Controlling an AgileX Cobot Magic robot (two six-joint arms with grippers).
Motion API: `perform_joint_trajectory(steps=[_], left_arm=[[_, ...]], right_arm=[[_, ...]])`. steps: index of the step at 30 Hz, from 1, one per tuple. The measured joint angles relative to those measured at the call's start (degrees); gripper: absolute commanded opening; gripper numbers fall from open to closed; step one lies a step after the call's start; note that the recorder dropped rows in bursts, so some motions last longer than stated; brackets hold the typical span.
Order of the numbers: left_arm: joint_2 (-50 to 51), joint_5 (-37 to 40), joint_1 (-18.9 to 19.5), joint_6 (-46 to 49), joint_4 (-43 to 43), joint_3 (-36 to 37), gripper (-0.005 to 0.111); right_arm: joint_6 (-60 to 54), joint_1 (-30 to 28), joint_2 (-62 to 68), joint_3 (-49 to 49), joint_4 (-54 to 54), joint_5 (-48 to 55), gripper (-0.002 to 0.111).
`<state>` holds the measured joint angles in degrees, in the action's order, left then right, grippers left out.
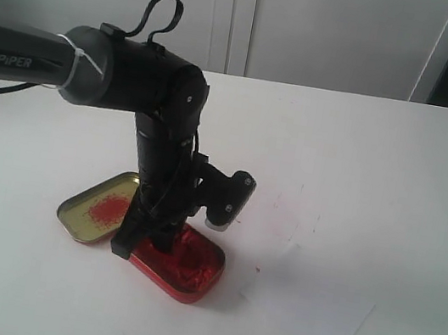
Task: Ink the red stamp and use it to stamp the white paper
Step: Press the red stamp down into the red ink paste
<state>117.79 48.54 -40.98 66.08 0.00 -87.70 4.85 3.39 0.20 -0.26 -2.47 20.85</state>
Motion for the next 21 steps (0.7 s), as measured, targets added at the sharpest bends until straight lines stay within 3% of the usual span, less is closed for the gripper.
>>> perform_joint_trajectory(steps=[21], left_arm=[[1.1,0.0,0.0,-0.1,0.0,0.1,0.000]], right_arm=[[0.0,0.0,0.0,0.0,0.0,0.0,0.000]])
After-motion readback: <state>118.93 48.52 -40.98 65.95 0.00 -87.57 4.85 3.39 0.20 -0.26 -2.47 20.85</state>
